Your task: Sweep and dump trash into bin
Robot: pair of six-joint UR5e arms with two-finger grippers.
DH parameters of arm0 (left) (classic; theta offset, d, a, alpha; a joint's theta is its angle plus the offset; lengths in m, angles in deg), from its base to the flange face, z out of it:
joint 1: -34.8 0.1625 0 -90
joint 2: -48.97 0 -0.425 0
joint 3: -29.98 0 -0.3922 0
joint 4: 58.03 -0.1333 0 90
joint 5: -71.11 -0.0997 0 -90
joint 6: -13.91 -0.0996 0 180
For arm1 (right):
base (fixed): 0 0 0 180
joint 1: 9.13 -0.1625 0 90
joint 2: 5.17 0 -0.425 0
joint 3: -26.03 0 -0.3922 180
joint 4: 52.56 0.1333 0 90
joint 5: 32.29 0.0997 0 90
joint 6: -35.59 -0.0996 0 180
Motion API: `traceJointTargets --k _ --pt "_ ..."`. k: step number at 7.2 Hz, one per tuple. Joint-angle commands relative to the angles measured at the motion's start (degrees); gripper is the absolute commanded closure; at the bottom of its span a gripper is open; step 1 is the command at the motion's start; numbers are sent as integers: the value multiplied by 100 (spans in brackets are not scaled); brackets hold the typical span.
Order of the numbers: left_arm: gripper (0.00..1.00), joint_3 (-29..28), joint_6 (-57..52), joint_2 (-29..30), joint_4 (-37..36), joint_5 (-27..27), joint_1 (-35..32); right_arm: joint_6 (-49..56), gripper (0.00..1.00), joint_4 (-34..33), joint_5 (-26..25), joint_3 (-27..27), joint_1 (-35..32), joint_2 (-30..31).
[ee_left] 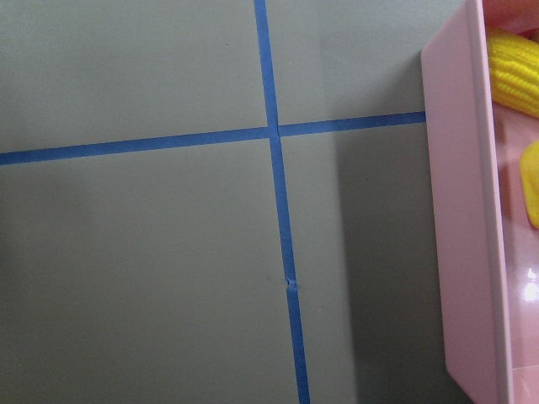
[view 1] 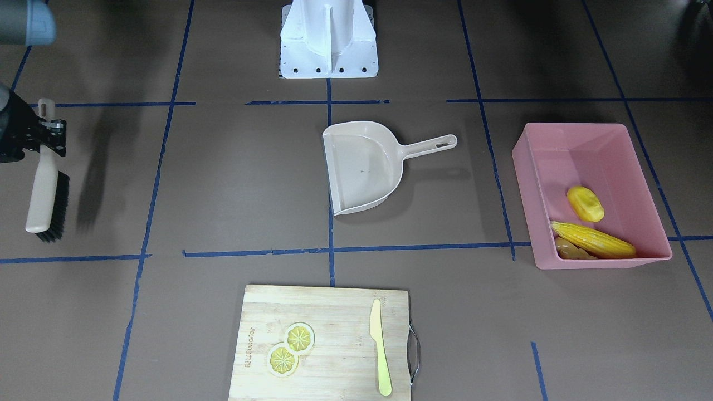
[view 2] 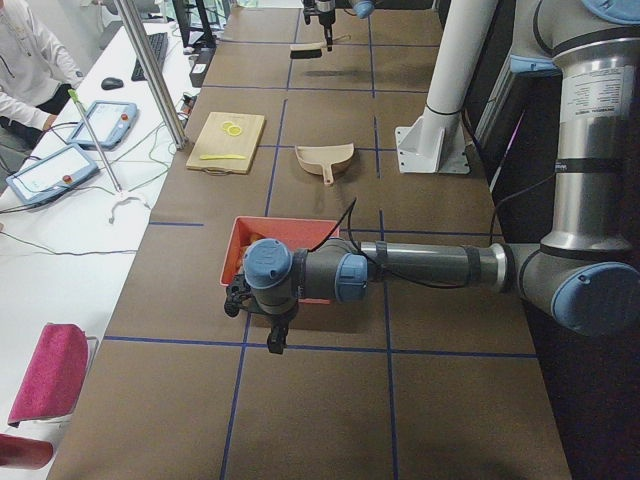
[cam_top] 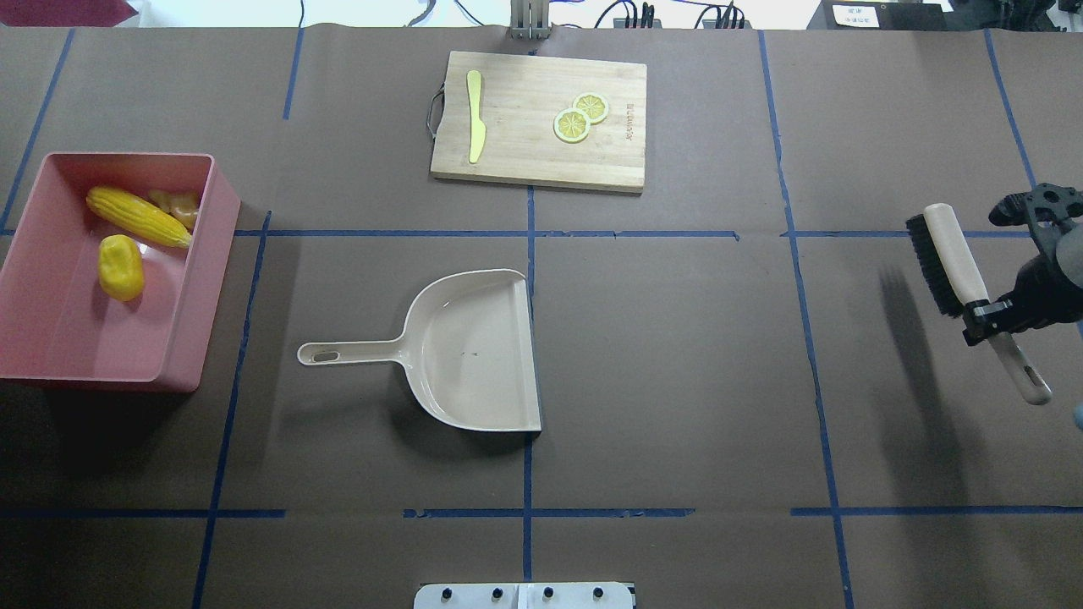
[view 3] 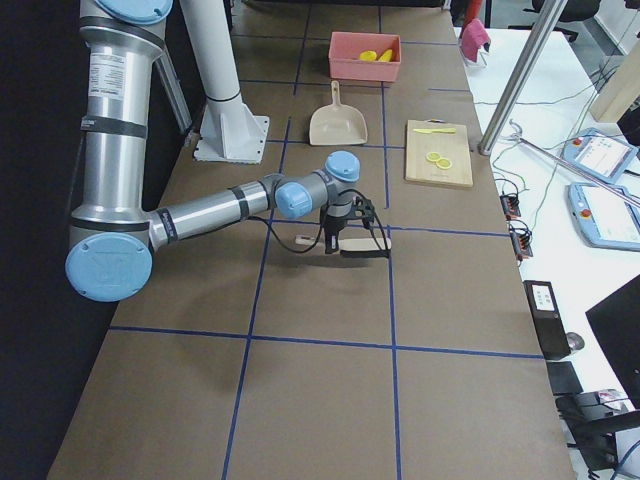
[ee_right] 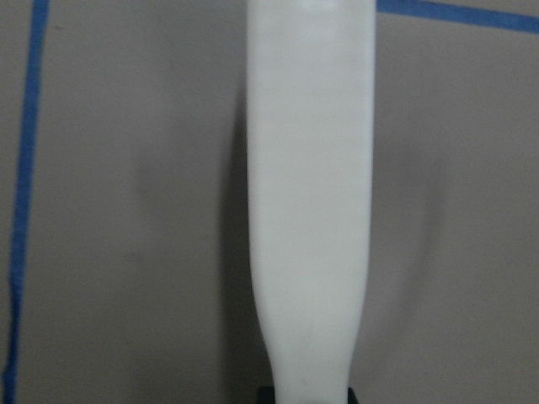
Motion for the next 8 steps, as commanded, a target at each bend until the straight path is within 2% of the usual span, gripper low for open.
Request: traceJointTargets --k 1,2,5,6,7,8 --pt "0 54 0 -21 3 27 2 -226 100 1192 5 305 -20 889" --pt "0 63 0 -21 3 36 2 -313 99 1640 5 436 -20 1092" --pt "0 63 0 -21 11 44 2 -595 95 2633 48 1173 6 1147" --pt "0 63 0 -13 11 44 2 -595 83 2733 57 1271 15 1103" --pt "0 63 0 -13 20 44 11 -604 15 2743 75 1264 6 1077" --pt "0 63 0 -13 20 44 11 -613 0 2743 118 1194 -3 1059"
